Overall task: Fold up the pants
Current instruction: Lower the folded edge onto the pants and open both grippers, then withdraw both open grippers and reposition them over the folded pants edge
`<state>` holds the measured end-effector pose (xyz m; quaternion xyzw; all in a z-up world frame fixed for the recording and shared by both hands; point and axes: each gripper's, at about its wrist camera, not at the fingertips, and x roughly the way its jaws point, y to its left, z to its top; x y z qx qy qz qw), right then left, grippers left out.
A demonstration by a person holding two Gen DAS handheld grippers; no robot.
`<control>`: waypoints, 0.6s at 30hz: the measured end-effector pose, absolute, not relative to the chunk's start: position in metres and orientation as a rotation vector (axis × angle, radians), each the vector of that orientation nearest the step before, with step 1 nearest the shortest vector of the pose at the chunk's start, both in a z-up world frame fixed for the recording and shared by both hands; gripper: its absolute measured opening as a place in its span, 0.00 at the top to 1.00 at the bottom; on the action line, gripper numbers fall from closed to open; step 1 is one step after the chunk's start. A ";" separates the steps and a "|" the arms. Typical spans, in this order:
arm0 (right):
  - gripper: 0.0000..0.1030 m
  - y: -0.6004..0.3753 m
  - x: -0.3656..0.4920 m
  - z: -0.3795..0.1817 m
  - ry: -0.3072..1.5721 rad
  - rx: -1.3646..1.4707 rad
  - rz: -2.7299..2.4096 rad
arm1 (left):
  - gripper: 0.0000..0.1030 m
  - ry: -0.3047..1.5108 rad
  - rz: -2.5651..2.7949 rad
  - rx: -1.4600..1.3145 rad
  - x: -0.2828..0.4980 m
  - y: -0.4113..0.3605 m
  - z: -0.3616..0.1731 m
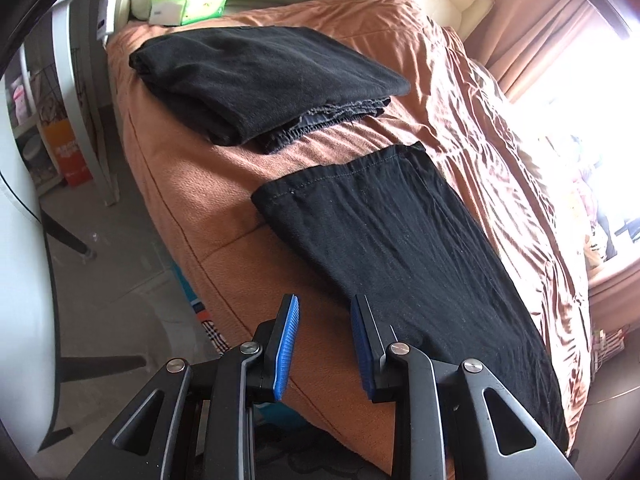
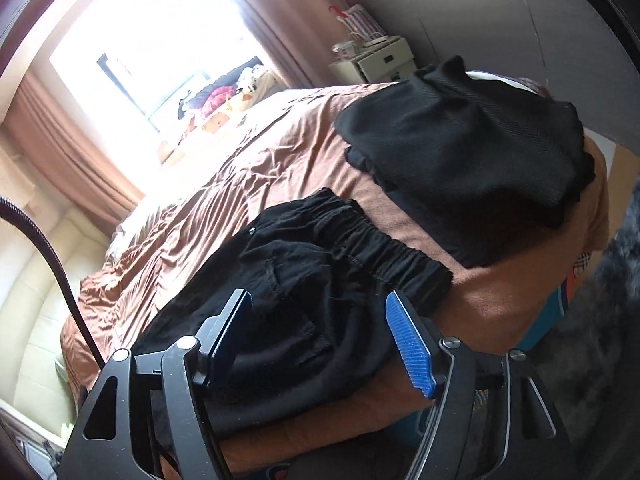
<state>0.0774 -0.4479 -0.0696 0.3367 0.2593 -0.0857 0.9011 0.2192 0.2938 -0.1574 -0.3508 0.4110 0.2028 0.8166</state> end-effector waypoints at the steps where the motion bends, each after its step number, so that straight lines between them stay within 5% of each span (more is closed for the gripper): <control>1: 0.31 -0.442 0.082 -0.068 0.541 0.676 -0.164 | 0.72 0.870 0.443 -0.748 0.216 0.295 -0.155; 7: 0.24 -0.409 0.120 -0.056 0.570 0.550 -0.089 | 0.66 0.862 0.462 -0.737 0.210 0.296 -0.150; 9: 0.16 -0.395 0.133 -0.054 0.583 0.510 -0.056 | 0.42 0.861 0.464 -0.737 0.213 0.294 -0.149; 12: 0.01 -0.378 0.148 -0.050 0.585 0.468 -0.022 | 0.22 0.835 0.453 -0.722 0.219 0.288 -0.143; 18: 0.00 -0.357 0.174 -0.044 0.552 0.443 0.025 | 0.00 0.788 0.410 -0.650 0.238 0.266 -0.125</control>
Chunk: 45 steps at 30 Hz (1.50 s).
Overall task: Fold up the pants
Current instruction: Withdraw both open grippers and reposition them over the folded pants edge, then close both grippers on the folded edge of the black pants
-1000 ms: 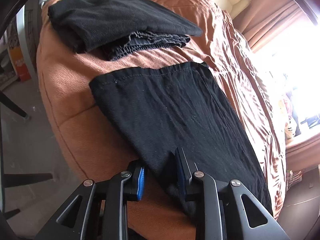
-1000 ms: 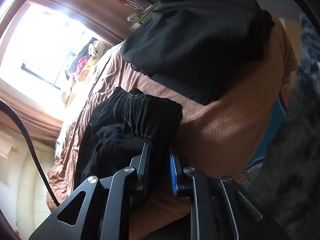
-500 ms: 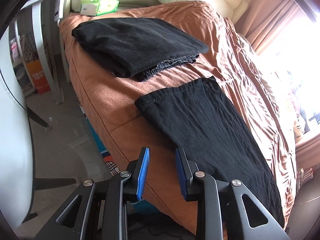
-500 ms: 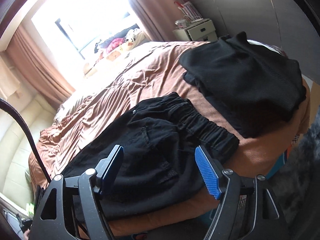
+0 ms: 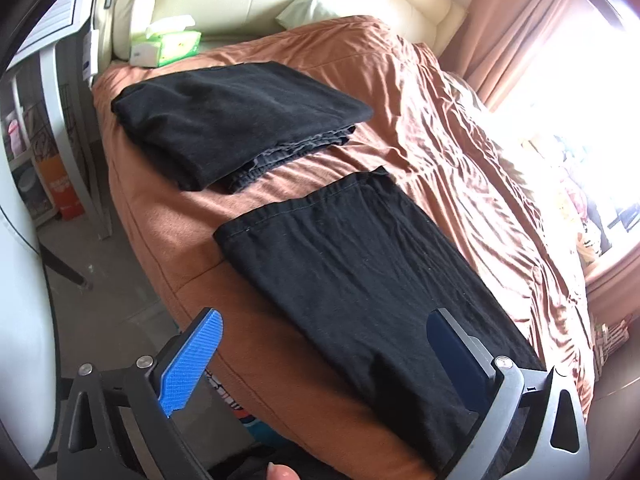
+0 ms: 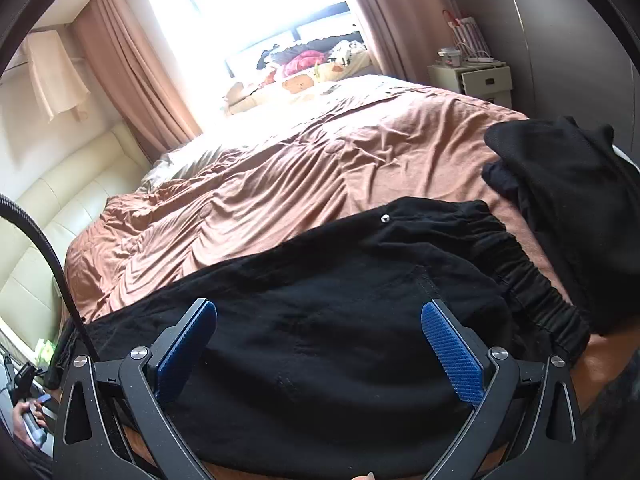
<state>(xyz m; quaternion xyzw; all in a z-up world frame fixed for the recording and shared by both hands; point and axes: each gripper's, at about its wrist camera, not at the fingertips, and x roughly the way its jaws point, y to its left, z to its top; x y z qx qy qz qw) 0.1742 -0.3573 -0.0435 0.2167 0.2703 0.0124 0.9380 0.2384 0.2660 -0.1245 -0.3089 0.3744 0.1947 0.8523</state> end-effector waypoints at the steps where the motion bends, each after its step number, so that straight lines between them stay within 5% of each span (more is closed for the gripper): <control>1: 0.00 -0.357 0.179 -0.045 0.543 0.452 0.036 | 0.00 0.782 0.405 -0.628 0.243 0.262 -0.121; 33: 0.00 -0.229 0.339 -0.038 0.653 0.159 0.245 | 0.06 0.824 0.345 -0.479 0.371 0.227 -0.102; 39: 0.30 -0.197 0.380 -0.044 0.701 0.008 0.349 | 0.27 0.880 0.360 -0.561 0.408 0.245 -0.123; 45: 0.34 -0.178 0.424 -0.052 0.765 -0.078 0.453 | 0.31 0.920 0.390 -0.603 0.439 0.251 -0.137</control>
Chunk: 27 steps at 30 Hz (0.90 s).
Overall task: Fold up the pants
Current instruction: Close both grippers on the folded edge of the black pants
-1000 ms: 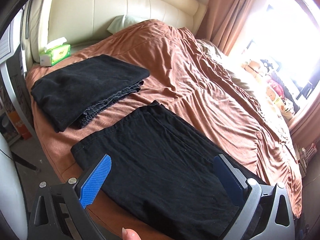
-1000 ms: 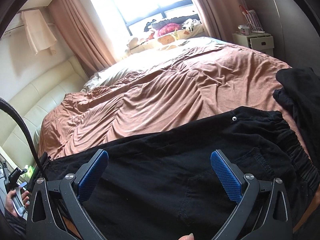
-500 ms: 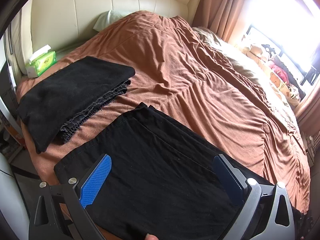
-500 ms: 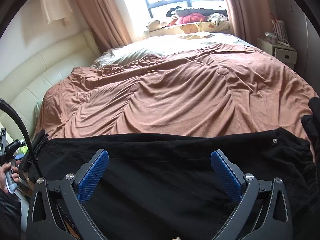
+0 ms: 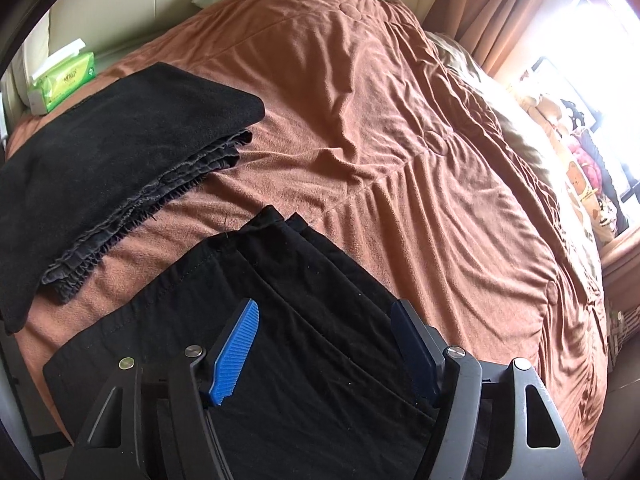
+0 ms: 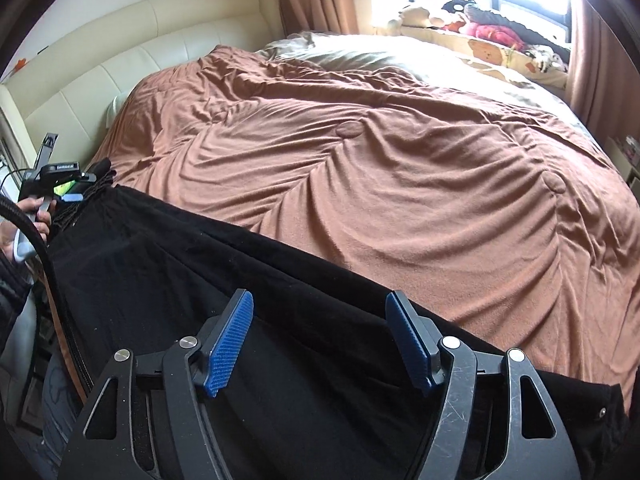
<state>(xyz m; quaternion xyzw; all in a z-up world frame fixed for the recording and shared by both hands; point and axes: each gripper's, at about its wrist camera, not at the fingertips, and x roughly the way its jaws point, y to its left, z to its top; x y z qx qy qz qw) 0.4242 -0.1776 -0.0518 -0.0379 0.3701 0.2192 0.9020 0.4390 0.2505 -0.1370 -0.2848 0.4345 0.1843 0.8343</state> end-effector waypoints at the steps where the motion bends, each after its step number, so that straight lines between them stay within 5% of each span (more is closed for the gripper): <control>1: 0.34 -0.174 0.430 -0.053 0.775 -0.091 0.472 | 0.31 0.920 0.393 -0.605 0.443 0.250 -0.138; 7: 0.34 -0.157 0.463 -0.062 0.833 -0.180 0.567 | 0.32 0.936 0.410 -0.613 0.461 0.249 -0.149; 12: 0.50 -0.135 0.487 -0.076 0.886 -0.311 0.604 | 0.37 0.962 0.428 -0.634 0.470 0.251 -0.161; 19: 0.53 -0.110 0.527 -0.097 0.979 -0.376 0.654 | 0.38 0.987 0.436 -0.632 0.478 0.250 -0.169; 20: 0.57 -0.108 0.531 -0.100 0.997 -0.376 0.668 | 0.38 0.991 0.439 -0.634 0.479 0.251 -0.170; 22: 0.81 -0.103 0.533 -0.104 1.028 -0.377 0.696 | 0.39 0.998 0.449 -0.636 0.480 0.253 -0.171; 27: 0.96 -0.100 0.524 -0.097 0.983 -0.393 0.666 | 0.40 1.014 0.475 -0.644 0.483 0.259 -0.178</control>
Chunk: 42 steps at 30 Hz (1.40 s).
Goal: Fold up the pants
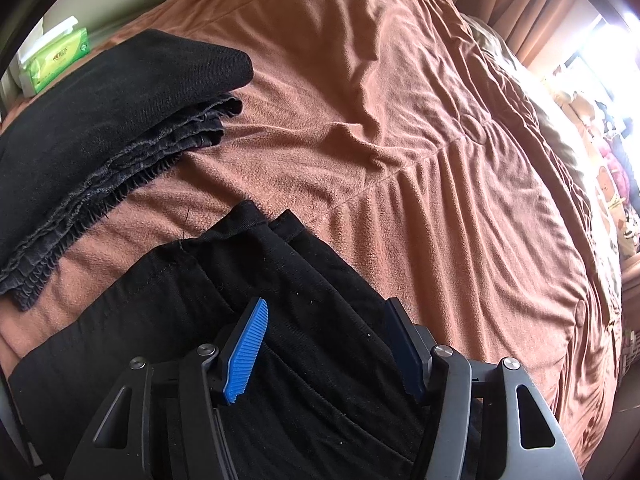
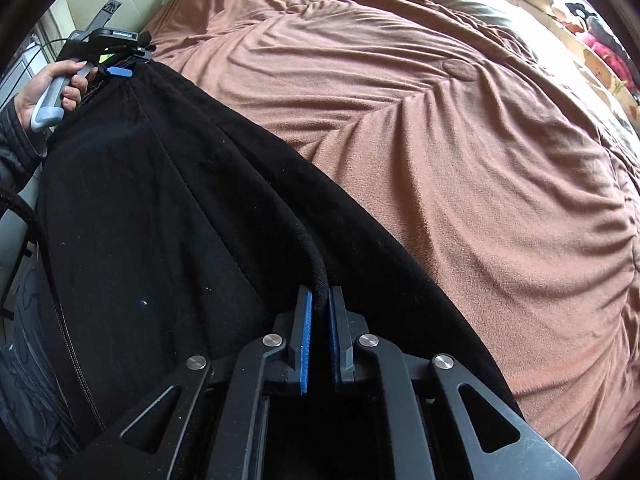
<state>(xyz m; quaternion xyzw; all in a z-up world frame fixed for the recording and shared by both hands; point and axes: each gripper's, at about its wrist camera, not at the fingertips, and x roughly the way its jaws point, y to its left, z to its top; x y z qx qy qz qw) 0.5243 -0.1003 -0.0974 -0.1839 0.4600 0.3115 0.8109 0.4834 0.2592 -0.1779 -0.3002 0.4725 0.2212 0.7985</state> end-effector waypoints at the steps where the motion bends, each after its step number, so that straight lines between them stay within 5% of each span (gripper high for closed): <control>1: 0.97 -0.102 0.522 -0.095 0.974 -0.376 0.662 | 0.40 1.016 0.482 -0.651 0.484 0.261 -0.180; 13: 0.98 -0.102 0.495 -0.082 0.886 -0.319 0.637 | 0.48 1.092 0.585 -0.624 0.502 0.267 -0.204; 16: 0.98 -0.108 0.489 -0.081 0.872 -0.306 0.635 | 0.95 1.070 0.590 -0.636 0.502 0.268 -0.201; 17: 0.99 -0.109 0.487 -0.081 0.867 -0.299 0.631 | 0.98 1.065 0.585 -0.653 0.500 0.269 -0.199; 29: 0.99 -0.114 0.492 -0.068 0.830 -0.270 0.541 | 0.99 0.915 0.550 -0.666 0.495 0.268 -0.153; 42: 0.99 -0.090 0.544 -0.119 1.017 -0.245 0.423 | 0.96 1.026 0.529 -0.617 0.527 0.264 -0.196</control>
